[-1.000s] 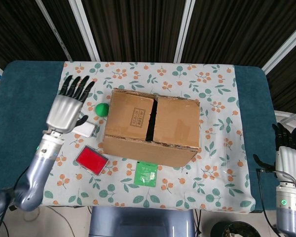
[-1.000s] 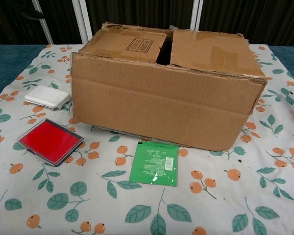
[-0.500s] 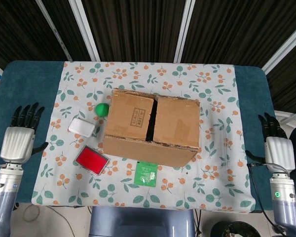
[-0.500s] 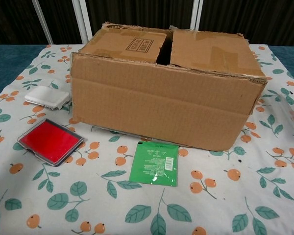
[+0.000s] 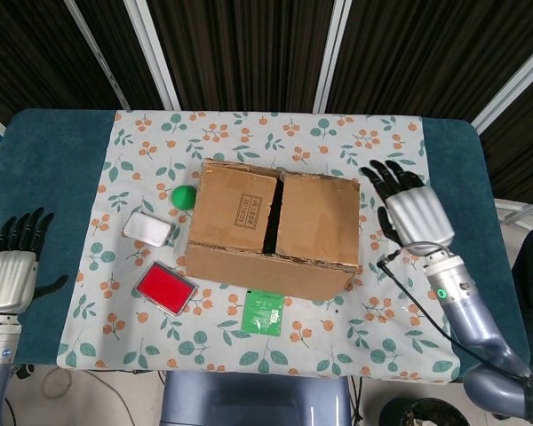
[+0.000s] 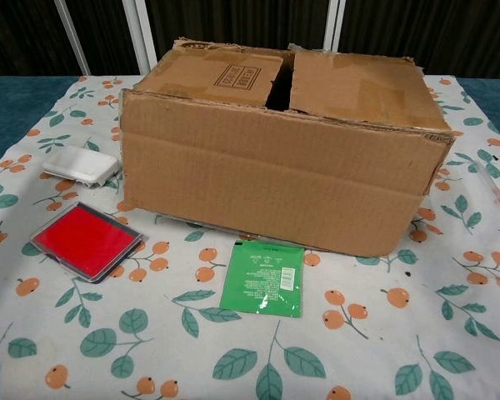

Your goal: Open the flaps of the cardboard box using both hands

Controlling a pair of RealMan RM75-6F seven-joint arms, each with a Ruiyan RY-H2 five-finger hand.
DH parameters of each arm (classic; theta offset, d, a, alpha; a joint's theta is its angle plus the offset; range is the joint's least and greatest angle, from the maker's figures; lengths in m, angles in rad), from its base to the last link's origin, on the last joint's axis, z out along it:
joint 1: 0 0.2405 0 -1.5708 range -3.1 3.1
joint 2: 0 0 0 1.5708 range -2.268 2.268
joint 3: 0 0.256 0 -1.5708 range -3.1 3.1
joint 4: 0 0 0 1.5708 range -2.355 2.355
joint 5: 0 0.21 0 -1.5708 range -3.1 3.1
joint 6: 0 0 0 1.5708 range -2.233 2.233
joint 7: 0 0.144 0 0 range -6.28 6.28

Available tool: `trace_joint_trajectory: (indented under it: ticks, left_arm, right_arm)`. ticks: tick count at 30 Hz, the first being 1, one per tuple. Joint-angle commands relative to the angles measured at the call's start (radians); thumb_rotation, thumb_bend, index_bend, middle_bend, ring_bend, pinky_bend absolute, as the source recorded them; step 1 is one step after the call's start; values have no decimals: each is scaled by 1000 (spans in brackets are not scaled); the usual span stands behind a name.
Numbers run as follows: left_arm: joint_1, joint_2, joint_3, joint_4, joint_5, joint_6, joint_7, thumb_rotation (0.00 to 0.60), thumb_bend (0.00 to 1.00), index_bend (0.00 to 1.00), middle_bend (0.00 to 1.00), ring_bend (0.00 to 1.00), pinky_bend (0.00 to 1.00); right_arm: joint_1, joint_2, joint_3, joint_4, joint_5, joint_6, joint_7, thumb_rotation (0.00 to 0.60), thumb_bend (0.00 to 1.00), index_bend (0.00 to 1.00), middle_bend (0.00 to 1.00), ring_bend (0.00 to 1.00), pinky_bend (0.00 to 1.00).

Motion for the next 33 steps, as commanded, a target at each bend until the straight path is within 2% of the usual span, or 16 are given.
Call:
trace_joint_trajectory:
  ticks: [1,8,13,20,33]
  left_arm:
    - [8,4,-8,8,5,-22,-30,600,58,0,0,0,0]
    - [19,4,-28,18,9,-52,-54,600,59,0,0,0,0]
    - [24,2,-39,22,13,-64,-56,600,60,0,0,0,0]
    - [32,0,-55,26,18,-79,-55,600,61,0,0,0,0]
    - [40,-4,-71,24,21,-100,-47,600,61,0,0,0,0]
  right_arm:
    - [202,-63,50,71,76,-201,-35,600,1000,305,301,262,327]
    - [408,-114,29,203,126,-474,22,600,1000,427,316,269,338]
    - [488,-156,16,279,124,-546,61,600,1000,434,330,275,337]
    - [587,-207,-16,401,75,-639,121,600,1000,496,379,306,337]
    - [637,-216,-73,448,17,-698,199,600,1000,556,437,328,338]
